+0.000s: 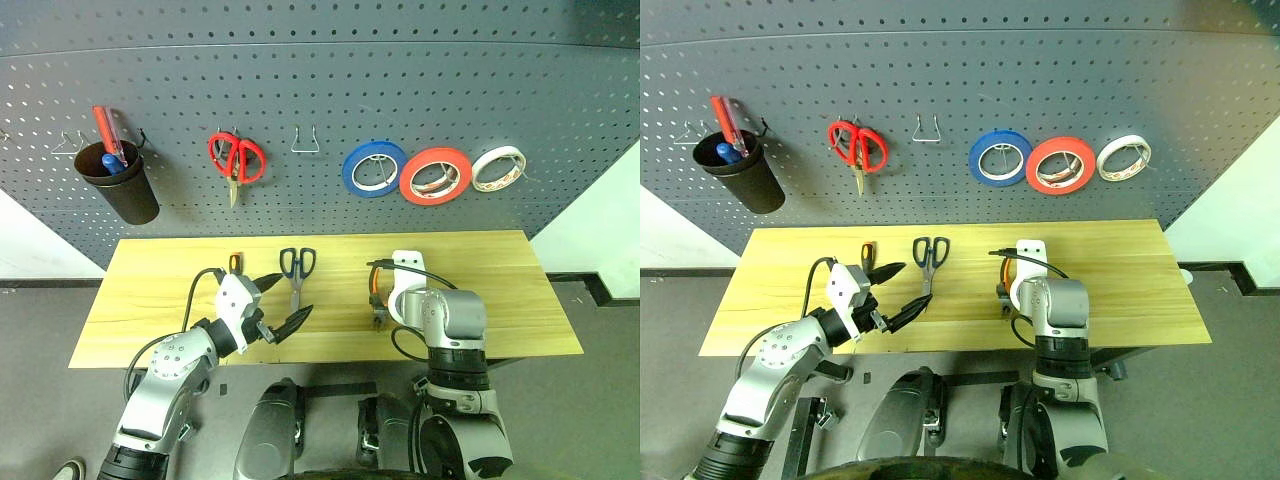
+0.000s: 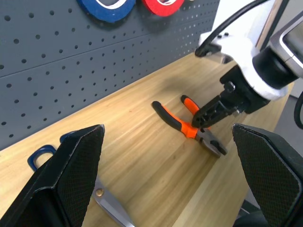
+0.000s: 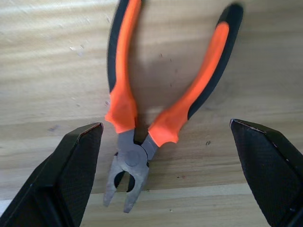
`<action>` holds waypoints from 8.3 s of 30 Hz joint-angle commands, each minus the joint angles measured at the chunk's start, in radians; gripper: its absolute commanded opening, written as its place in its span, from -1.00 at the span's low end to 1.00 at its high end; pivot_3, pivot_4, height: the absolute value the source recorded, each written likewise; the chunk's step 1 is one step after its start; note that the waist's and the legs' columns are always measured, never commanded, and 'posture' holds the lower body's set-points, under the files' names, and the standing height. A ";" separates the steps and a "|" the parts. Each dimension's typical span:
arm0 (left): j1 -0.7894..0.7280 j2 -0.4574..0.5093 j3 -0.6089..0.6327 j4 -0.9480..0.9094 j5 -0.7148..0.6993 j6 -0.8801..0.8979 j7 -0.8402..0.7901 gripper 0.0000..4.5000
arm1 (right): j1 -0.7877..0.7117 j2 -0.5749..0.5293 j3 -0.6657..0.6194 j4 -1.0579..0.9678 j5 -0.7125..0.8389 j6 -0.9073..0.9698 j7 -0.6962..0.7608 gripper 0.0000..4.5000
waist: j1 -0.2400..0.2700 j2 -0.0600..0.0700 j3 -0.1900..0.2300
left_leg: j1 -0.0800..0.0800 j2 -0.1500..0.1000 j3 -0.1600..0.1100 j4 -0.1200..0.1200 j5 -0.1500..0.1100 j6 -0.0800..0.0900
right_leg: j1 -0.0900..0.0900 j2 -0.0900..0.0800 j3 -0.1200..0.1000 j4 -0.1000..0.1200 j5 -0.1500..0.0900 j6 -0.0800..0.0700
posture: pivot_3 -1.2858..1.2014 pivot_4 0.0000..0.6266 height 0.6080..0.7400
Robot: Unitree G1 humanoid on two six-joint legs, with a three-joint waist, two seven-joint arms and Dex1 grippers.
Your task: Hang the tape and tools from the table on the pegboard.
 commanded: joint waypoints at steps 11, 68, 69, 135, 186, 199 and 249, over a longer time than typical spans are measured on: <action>0.071 0.013 0.006 -0.116 -0.011 0.031 0.024 1.00 | -0.046 0.045 -0.024 0.119 -0.023 -0.114 -0.028 0.99 | -0.007 0.001 0.032 | -0.001 0.000 0.000 0.000 0.000 0.000 | -0.002 0.000 0.000 0.000 0.000 0.000 | 0.29 -0.25 -0.26; 0.094 0.011 0.025 -0.121 -0.010 0.027 0.044 1.00 | -0.144 -0.029 0.004 0.296 -0.023 -0.282 0.027 0.01 | -0.025 -0.001 0.046 | -0.006 -0.001 0.000 -0.002 0.000 0.000 | -0.007 -0.002 0.000 -0.001 -0.001 0.001 | 0.30 -0.28 -0.26; 0.091 0.010 0.026 -0.119 -0.012 0.025 0.043 1.00 | -0.139 -0.032 0.015 0.282 -0.024 -0.288 0.034 0.01 | -0.025 -0.001 0.046 | -0.007 -0.001 0.000 -0.002 0.000 0.000 | -0.008 -0.002 0.000 -0.001 -0.001 0.001 | 0.31 -0.29 -0.26; -0.160 -0.139 0.169 0.263 -0.130 -0.395 -0.080 1.00 | -0.129 -0.317 -0.127 -0.672 0.594 -0.123 0.583 0.01 | -0.019 -0.018 -0.030 | 0.002 -0.004 -0.002 0.000 0.002 -0.002 | 0.009 0.000 -0.006 -0.002 0.002 -0.002 | 0.27 -0.81 -0.26; -0.149 -0.238 0.127 0.195 -0.037 -0.462 0.085 1.00 | -0.595 0.014 0.182 0.310 0.196 -0.986 0.372 0.01 | 0.034 -0.021 -0.058 | 0.004 -0.003 -0.002 0.001 0.002 -0.003 | 0.010 0.002 -0.007 0.000 0.003 -0.004 | 0.32 -0.67 -0.26; -0.047 -0.218 0.124 0.068 -0.032 -0.428 0.143 1.00 | -0.716 -0.006 0.149 0.550 0.164 -1.130 0.385 0.01 | 0.037 -0.020 -0.054 | 0.000 -0.003 -0.002 0.001 0.002 -0.003 | 0.005 0.002 -0.007 0.001 0.002 -0.004 | 0.33 -0.56 -0.26; 0.007 -0.168 0.110 0.005 -0.069 -0.349 0.131 1.00 | -0.599 -0.106 0.079 0.377 0.144 -1.009 0.208 0.01 | 0.064 -0.008 -0.027 | -0.019 0.001 -0.007 0.019 0.002 -0.004 | -0.012 -0.001 -0.013 0.018 -0.001 -0.005 | 0.29 -0.47 -0.26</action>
